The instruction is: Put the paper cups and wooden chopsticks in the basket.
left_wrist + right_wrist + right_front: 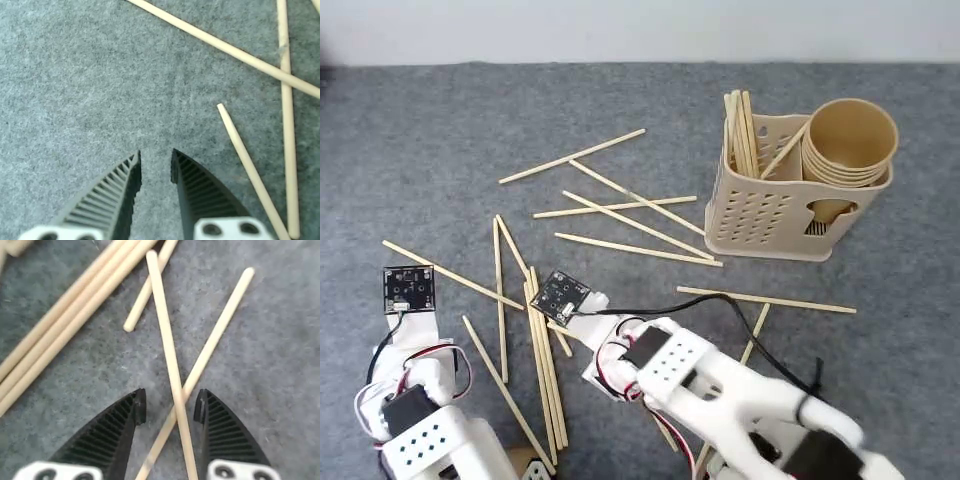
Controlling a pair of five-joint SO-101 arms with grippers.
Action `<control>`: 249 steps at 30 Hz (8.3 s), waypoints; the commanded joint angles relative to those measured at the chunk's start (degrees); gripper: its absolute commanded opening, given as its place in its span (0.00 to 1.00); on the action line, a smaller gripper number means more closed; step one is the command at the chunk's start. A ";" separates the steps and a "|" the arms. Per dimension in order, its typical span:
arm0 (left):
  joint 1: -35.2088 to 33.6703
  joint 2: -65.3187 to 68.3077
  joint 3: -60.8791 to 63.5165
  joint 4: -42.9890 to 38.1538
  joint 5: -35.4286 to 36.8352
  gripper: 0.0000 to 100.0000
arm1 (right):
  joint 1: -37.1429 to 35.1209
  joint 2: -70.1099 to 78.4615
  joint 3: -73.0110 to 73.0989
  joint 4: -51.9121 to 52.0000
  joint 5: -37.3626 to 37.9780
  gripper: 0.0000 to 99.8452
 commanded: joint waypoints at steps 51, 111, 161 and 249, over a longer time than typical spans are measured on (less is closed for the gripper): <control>0.53 -0.70 -0.48 -1.32 -0.26 0.09 | 38.20 -12.53 -68.48 20.18 5.80 0.01; 2.02 -0.70 0.40 -2.46 -0.26 0.09 | 24.04 -25.01 -29.54 26.77 3.08 0.13; 2.02 -0.70 0.48 -2.37 -0.26 0.09 | 8.22 3.47 -22.24 16.92 3.96 0.01; 10.90 -0.18 -18.15 15.21 -0.18 0.09 | 25.89 -64.75 12.04 17.19 -12.66 0.01</control>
